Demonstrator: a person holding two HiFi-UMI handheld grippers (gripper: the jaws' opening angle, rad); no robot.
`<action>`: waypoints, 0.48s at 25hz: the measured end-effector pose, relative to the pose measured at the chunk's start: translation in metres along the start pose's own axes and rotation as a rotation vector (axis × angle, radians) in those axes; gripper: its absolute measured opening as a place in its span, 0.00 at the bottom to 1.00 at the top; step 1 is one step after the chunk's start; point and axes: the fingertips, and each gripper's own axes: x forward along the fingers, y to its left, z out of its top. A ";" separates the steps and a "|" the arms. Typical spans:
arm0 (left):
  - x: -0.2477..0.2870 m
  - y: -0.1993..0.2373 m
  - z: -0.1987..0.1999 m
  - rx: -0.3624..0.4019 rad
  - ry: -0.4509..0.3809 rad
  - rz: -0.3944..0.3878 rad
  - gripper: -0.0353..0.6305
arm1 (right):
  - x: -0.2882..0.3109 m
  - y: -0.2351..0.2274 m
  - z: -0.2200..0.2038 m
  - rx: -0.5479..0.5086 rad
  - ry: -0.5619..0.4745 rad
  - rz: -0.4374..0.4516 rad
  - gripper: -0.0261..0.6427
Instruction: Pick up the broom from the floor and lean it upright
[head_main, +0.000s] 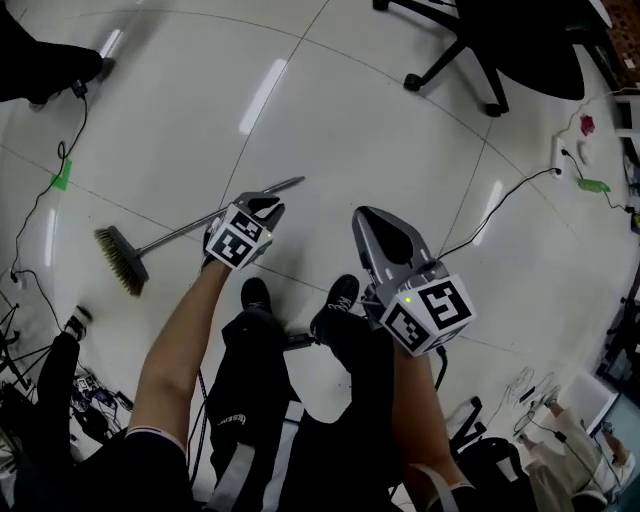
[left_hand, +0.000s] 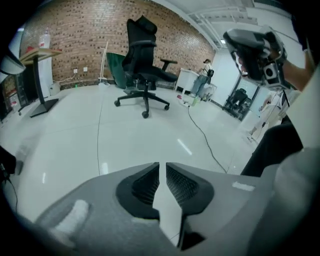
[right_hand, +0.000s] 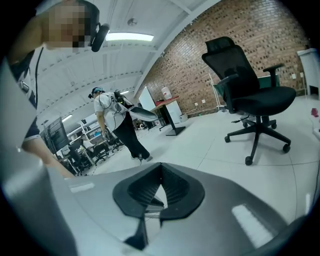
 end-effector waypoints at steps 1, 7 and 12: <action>0.022 0.008 -0.012 0.010 0.018 -0.003 0.12 | 0.009 -0.010 -0.011 0.000 0.001 -0.003 0.04; 0.122 0.056 -0.071 0.068 0.125 -0.005 0.17 | 0.055 -0.067 -0.065 0.021 -0.011 -0.036 0.04; 0.181 0.076 -0.118 0.067 0.218 -0.026 0.22 | 0.075 -0.106 -0.104 0.070 -0.018 -0.071 0.04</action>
